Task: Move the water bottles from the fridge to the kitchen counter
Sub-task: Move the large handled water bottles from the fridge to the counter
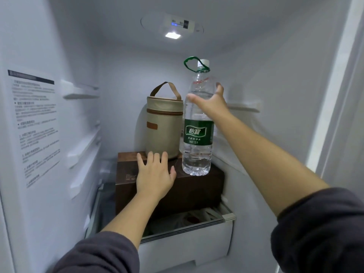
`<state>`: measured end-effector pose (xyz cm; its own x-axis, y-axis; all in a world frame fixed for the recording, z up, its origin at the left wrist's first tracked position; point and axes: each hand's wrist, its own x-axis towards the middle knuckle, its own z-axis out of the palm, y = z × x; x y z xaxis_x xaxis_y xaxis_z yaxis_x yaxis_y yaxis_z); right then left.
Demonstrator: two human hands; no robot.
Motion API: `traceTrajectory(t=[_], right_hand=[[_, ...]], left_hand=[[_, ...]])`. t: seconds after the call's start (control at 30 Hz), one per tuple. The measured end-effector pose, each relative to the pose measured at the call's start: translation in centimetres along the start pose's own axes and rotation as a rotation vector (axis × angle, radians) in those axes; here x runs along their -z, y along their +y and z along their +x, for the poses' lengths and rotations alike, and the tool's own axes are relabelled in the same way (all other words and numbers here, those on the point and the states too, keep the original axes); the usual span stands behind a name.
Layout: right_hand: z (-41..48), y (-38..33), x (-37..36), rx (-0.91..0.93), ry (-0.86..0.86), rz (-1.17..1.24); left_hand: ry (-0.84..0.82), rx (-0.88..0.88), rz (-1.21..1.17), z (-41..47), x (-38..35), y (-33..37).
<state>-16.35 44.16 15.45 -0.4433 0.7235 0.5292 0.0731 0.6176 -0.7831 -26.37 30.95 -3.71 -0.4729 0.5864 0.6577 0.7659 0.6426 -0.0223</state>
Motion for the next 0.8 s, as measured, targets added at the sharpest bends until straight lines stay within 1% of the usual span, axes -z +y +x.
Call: traceTrajectory(t=[0.13, 0.23, 0.37, 0.47, 0.53, 0.6, 0.67, 0.73, 0.8], right_hand=[[3.0, -3.9, 0.6, 0.018, 0.016, 0.01], [4.8, -5.8, 0.9, -0.024, 0.023, -0.008], [4.8, -6.5, 1.2, -0.071, -0.034, 0.006], [4.1, -6.2, 1.5, -0.067, -0.019, 0.079], [3.7, -6.2, 1.8, -0.043, -0.008, 0.123], [3.3, -6.0, 2.3, -0.018, 0.01, 0.138], [2.8, -6.0, 2.9, 0.008, 0.029, 0.135], [2.4, -6.0, 3.4, 0.021, 0.038, 0.137], [2.0, -6.1, 3.5, 0.031, 0.042, 0.133]], left_hand=[[0.0, 0.008, 0.007, 0.0, -0.1, 0.0], [0.027, -0.005, -0.002, -0.1, -0.1, -0.2], [0.049, -0.006, -0.016, -0.3, 0.0, -0.1], [0.01, 0.015, -0.038, -0.3, 0.3, 0.0], [0.001, 0.046, -0.098, 0.0, 0.5, 0.0], [0.02, 0.11, -0.275, 0.3, 0.8, 0.0], [0.03, 0.162, -0.583, 0.8, 1.3, 0.3], [-0.039, 0.127, -0.867, 1.6, 2.1, 1.3], [-0.129, 0.043, -1.049, 2.4, 2.6, 3.0]])
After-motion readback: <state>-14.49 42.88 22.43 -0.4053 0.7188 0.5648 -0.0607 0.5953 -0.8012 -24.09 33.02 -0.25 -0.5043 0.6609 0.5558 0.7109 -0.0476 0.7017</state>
